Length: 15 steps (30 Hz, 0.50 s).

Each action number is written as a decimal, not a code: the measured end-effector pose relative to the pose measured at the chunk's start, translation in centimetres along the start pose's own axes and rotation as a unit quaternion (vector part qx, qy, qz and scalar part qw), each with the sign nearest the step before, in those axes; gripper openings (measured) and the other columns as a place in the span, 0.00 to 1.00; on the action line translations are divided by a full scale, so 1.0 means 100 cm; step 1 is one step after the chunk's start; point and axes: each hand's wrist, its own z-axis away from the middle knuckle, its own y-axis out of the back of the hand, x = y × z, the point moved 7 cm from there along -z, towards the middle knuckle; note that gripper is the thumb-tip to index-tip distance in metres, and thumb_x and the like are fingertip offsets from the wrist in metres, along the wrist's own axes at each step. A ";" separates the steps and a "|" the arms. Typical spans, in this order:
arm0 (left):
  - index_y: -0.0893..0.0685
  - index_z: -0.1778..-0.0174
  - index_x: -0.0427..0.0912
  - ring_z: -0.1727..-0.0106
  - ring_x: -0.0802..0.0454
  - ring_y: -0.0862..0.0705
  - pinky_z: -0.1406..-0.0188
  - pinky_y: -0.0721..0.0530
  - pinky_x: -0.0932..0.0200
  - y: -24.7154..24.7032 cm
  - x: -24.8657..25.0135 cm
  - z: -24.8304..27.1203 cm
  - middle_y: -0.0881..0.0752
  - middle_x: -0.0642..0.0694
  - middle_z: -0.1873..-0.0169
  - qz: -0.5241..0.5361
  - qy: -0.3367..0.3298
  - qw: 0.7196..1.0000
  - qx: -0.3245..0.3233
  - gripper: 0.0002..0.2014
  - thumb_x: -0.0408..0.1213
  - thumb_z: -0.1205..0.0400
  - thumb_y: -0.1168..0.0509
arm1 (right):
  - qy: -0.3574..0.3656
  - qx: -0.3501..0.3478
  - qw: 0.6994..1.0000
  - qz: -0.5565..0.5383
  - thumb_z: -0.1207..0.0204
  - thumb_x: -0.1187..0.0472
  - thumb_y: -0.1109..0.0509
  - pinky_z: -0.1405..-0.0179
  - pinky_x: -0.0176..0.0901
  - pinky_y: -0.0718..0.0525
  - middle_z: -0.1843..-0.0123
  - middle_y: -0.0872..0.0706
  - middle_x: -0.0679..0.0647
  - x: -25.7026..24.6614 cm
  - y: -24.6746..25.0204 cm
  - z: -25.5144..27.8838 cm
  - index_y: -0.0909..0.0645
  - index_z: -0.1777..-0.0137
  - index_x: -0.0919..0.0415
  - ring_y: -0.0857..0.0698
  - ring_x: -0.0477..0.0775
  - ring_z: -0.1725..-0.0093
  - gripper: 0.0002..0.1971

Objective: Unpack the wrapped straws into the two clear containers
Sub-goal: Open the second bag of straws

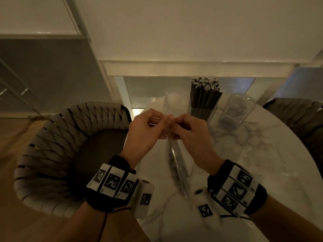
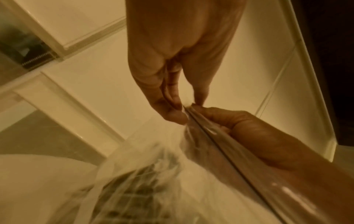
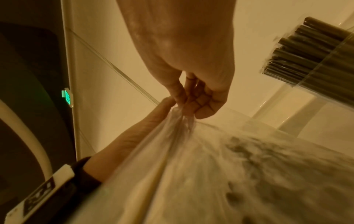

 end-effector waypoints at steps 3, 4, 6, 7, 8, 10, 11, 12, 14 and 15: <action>0.14 0.55 0.32 0.64 0.47 0.09 0.59 0.09 0.49 -0.005 0.006 0.001 0.10 0.39 0.65 0.029 -0.009 0.999 -0.030 0.10 0.38 0.20 0.32 | -0.010 -0.007 1.000 -0.009 0.24 0.65 0.30 0.60 0.49 0.11 0.63 0.12 0.64 0.003 0.000 0.001 0.17 0.59 0.66 0.13 0.59 0.64 0.05; 0.14 0.57 0.32 0.65 0.49 0.09 0.58 0.09 0.50 -0.005 0.007 0.002 0.10 0.41 0.67 0.031 -0.010 0.999 -0.034 0.09 0.36 0.19 0.33 | -0.014 -0.008 1.000 -0.009 0.24 0.66 0.31 0.61 0.48 0.11 0.65 0.13 0.63 0.004 0.001 0.001 0.18 0.60 0.68 0.13 0.58 0.66 0.06; 0.14 0.59 0.33 0.67 0.49 0.10 0.58 0.09 0.48 -0.007 0.006 0.003 0.11 0.42 0.69 0.008 -0.012 0.999 -0.029 0.09 0.36 0.19 0.34 | -0.009 -0.001 1.000 0.021 0.24 0.66 0.32 0.65 0.46 0.12 0.69 0.14 0.59 0.004 0.002 0.002 0.20 0.60 0.69 0.15 0.53 0.71 0.06; 0.14 0.61 0.36 0.67 0.49 0.10 0.59 0.09 0.48 -0.008 0.006 0.004 0.11 0.43 0.70 -0.040 -0.023 0.999 -0.012 0.10 0.37 0.18 0.35 | 0.002 0.008 0.999 0.052 0.24 0.66 0.33 0.68 0.42 0.13 0.70 0.15 0.58 0.002 0.002 0.002 0.22 0.61 0.69 0.15 0.52 0.72 0.07; 0.14 0.62 0.39 0.68 0.50 0.11 0.60 0.09 0.49 -0.008 0.007 0.006 0.12 0.46 0.71 -0.115 -0.045 0.992 0.013 0.11 0.40 0.17 0.36 | 0.024 0.020 0.995 0.096 0.24 0.66 0.33 0.71 0.39 0.15 0.71 0.16 0.58 -0.001 0.001 0.003 0.24 0.62 0.68 0.16 0.53 0.73 0.07; 0.17 0.64 0.42 0.72 0.52 0.15 0.66 0.13 0.52 -0.011 0.013 0.010 0.15 0.50 0.74 -0.255 -0.094 0.960 0.061 0.14 0.44 0.16 0.39 | 0.080 0.042 0.978 0.188 0.25 0.66 0.32 0.75 0.36 0.22 0.74 0.21 0.55 -0.011 -0.003 0.005 0.28 0.65 0.66 0.22 0.51 0.75 0.09; 0.19 0.64 0.40 0.73 0.52 0.19 0.68 0.17 0.52 -0.014 0.016 0.012 0.18 0.51 0.75 -0.292 -0.108 0.947 0.073 0.14 0.43 0.16 0.40 | 0.103 0.047 0.970 0.216 0.25 0.67 0.32 0.77 0.35 0.25 0.76 0.26 0.52 -0.017 -0.005 0.006 0.30 0.66 0.64 0.26 0.49 0.75 0.11; 0.22 0.65 0.39 0.74 0.52 0.22 0.69 0.21 0.53 -0.018 0.018 0.012 0.21 0.51 0.75 -0.311 -0.116 0.940 0.076 0.14 0.41 0.15 0.41 | 0.119 0.044 0.964 0.233 0.25 0.68 0.32 0.77 0.32 0.27 0.76 0.29 0.49 -0.020 -0.007 0.005 0.32 0.66 0.63 0.28 0.46 0.75 0.12; 0.25 0.64 0.39 0.75 0.53 0.27 0.70 0.23 0.53 -0.019 0.017 0.011 0.26 0.51 0.75 -0.339 -0.114 0.931 0.080 0.11 0.36 0.15 0.42 | 0.129 0.035 0.955 0.264 0.27 0.73 0.34 0.77 0.29 0.29 0.76 0.35 0.45 -0.022 -0.007 0.003 0.36 0.67 0.61 0.29 0.42 0.76 0.14; 0.26 0.64 0.38 0.75 0.54 0.26 0.70 0.21 0.54 -0.015 0.016 0.010 0.25 0.51 0.75 -0.332 -0.107 0.933 0.087 0.11 0.35 0.16 0.42 | 0.128 0.043 0.951 0.278 0.28 0.74 0.34 0.77 0.29 0.29 0.76 0.35 0.45 -0.021 -0.004 0.002 0.37 0.67 0.60 0.30 0.43 0.78 0.15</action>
